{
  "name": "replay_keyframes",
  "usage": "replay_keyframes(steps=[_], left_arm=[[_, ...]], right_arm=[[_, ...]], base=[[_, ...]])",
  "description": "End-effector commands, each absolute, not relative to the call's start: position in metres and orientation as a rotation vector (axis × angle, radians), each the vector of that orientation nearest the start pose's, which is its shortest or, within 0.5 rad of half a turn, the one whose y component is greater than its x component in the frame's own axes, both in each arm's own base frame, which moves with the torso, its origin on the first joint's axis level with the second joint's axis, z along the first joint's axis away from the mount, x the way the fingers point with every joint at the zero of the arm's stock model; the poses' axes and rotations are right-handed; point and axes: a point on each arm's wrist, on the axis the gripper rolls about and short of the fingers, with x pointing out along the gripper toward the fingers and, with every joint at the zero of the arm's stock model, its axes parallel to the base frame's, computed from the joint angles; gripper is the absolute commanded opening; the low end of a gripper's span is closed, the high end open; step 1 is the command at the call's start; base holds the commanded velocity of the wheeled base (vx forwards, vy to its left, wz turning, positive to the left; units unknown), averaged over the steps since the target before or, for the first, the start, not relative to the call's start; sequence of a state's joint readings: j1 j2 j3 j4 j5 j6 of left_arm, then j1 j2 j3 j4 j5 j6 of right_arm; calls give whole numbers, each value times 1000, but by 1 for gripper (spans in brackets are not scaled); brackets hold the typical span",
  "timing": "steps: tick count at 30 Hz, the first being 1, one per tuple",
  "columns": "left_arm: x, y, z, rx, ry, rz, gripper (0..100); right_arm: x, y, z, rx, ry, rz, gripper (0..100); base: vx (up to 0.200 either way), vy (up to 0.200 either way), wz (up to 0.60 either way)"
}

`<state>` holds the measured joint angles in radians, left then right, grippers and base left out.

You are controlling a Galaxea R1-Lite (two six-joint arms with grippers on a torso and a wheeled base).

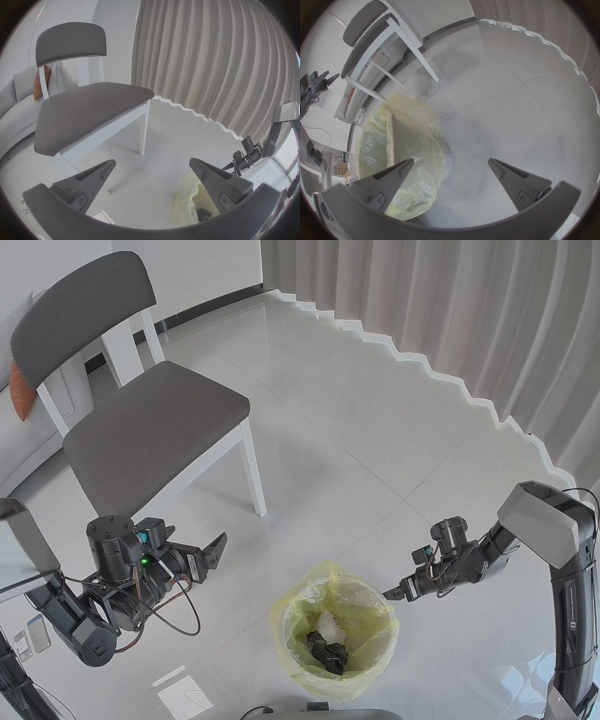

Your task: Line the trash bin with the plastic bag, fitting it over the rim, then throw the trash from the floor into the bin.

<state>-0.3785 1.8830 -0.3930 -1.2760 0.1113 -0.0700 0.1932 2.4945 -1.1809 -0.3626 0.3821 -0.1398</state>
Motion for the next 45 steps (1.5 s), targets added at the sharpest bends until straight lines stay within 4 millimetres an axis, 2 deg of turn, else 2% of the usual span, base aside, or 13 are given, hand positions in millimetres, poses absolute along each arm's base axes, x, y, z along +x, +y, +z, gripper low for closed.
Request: replay_keyframes(steps=[1, 8, 11, 20, 25, 26, 28, 32, 34, 35, 36, 38, 45], left_arm=[[263, -103, 95, -17, 220, -261, 100], [269, -114, 91, -13, 222, -290, 100], [276, -120, 88, -12, 217, -300, 100], [284, -135, 99, -24, 147, -340, 100], [266, -124, 140, -57, 35, -337, 100], [265, -123, 141, -58, 32, -335, 100], [242, -111, 167, -75, -42, -334, 100], [201, -91, 190, -85, -84, -331, 100], [181, -82, 196, -87, -91, -323, 100], [181, -82, 196, -87, -91, -323, 100], [161, -72, 201, -89, -100, -316, 100], [152, -68, 203, -94, -109, -310, 100], [84, -31, 196, -111, -149, -241, 100]], right_arm=[[431, 96, -56, -67, 966, 622, 100], [438, 91, -53, -111, 1039, 645, 100], [432, 75, -49, -100, 1045, 617, 100], [384, 13, 51, -78, 745, 466, 100], [309, 10, 128, -59, 489, 417, 100], [306, 10, 130, -59, 479, 418, 100], [245, 13, 173, -61, 266, 404, 100], [169, 14, 204, -68, 60, 392, 100], [137, 13, 208, -64, -4, 367, 100], [137, 13, 208, -64, -4, 367, 100], [107, 11, 206, -49, -51, 361, 100], [93, 11, 203, -37, -62, 364, 100], [4, 8, 155, 77, -102, 412, 100]], base=[[0, 0, 0], [0, 0, 0], [0, 0, 0], [0, 0, 0], [0, 0, 0], [0, 0, 0], [0, 0, 0], [0, 0, 0], [0, 0, 0], [0, 0, 0], [0, 0, 0], [0, 0, 0], [0, 0, 0]])
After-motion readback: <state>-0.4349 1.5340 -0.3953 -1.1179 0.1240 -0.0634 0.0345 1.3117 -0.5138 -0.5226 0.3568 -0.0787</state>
